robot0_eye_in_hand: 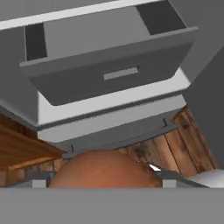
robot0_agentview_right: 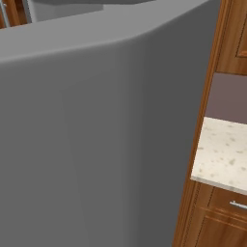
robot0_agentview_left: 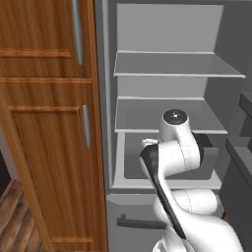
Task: Place the cold items (orange and onion) from the fridge in one tupperware on the dining counter. Place the warm items (kebab skewer and hot dog) in the stove area in another tupperware.
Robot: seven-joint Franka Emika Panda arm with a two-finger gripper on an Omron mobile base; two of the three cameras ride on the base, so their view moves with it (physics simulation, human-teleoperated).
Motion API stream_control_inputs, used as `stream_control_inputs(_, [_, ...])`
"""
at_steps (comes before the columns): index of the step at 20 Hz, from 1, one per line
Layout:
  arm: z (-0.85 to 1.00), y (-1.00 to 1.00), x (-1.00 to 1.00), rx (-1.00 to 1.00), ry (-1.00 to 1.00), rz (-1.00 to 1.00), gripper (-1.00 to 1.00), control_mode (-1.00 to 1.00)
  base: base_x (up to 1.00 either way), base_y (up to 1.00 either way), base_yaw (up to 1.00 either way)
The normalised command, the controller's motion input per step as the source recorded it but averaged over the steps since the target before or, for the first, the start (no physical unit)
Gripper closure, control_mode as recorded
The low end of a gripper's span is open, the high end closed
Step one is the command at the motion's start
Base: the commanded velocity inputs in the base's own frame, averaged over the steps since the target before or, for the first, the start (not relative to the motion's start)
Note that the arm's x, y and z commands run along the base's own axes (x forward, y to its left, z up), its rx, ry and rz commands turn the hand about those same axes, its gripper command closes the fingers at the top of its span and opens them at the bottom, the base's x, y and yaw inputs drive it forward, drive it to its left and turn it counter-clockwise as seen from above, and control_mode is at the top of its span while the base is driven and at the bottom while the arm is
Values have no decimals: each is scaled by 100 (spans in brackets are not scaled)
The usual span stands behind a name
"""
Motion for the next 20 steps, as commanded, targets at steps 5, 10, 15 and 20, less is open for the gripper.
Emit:
stream_control_inputs(5, [0, 1, 1, -15, 7, -36, 100, -100, 0, 0, 0])
stream_control_inputs(10, [-5, -14, 7, -3, 4, -25, 100, -100, 0, 0, 0])
stream_control_inputs(15, [-10, -31, 0, 0, 1, -15, 100, -100, 0, 0, 0])
stream_control_inputs(20, [-13, -28, 0, 2, -1, -20, 100, -100, 0, 0, 0])
